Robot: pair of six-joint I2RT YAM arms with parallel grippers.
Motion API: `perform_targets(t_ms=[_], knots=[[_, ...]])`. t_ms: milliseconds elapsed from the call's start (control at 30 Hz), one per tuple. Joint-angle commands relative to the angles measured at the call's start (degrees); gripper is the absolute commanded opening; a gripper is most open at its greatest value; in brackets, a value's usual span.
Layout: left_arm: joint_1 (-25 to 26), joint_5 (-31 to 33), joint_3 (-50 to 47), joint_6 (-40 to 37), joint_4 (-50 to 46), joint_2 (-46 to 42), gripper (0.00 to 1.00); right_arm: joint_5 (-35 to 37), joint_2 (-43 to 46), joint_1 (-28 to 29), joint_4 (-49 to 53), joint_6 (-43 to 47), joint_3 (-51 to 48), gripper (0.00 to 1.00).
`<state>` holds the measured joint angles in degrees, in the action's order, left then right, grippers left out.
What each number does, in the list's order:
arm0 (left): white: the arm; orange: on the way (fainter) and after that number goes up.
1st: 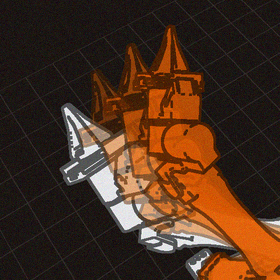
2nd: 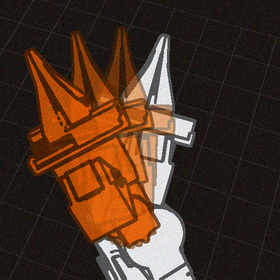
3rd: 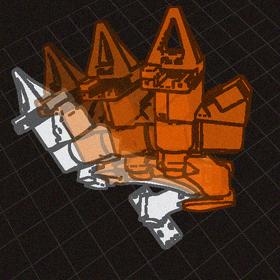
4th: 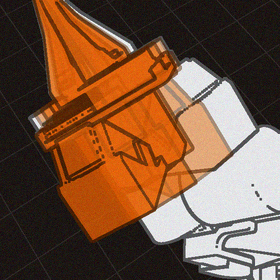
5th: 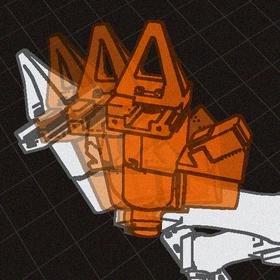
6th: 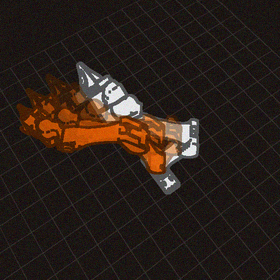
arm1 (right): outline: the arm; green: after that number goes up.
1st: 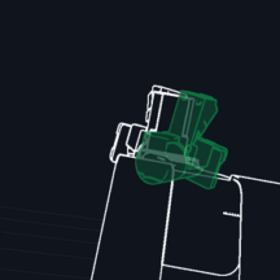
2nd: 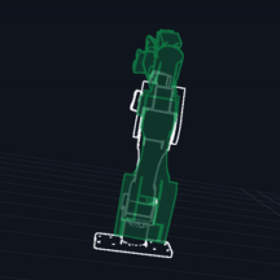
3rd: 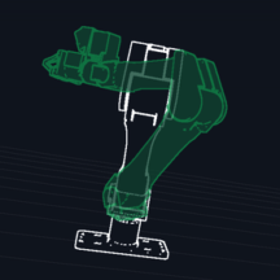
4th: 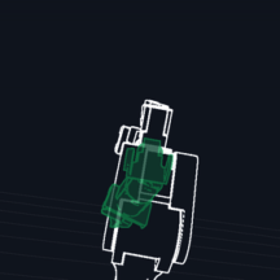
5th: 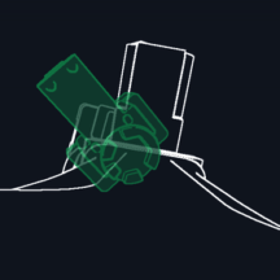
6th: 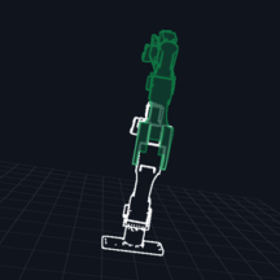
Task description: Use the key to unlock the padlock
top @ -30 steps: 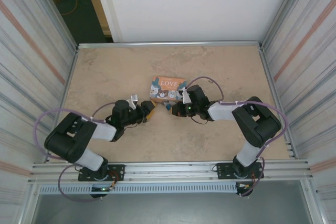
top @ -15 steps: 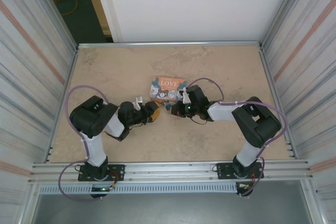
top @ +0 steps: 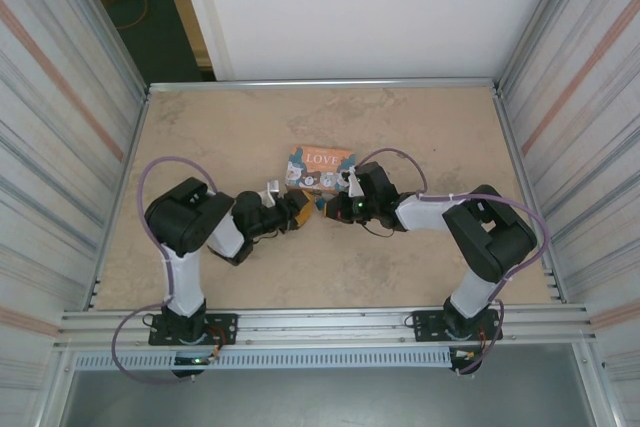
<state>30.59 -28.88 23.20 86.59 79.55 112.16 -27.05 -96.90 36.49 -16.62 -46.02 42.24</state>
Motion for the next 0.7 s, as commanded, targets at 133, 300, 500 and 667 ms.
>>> perform_targets(t_ms=[133,300,500,667], knots=[[1.7,0.1,2.3,1.3,1.6,2.2,0.45,-0.8,2.0,0.7,-0.8,-2.1,1.8,0.0],[2.0,0.3,3.0,1.6,1.6,3.3,0.42,-1.5,1.9,0.7,-1.6,-3.0,1.9,0.0],[2.3,0.1,4.0,2.0,1.6,4.0,0.38,-2.4,1.8,0.7,-2.4,-4.4,2.1,0.0],[2.3,0.1,4.3,1.8,1.7,4.4,0.34,-3.4,1.8,0.7,-4.3,-6.4,1.7,0.0]])
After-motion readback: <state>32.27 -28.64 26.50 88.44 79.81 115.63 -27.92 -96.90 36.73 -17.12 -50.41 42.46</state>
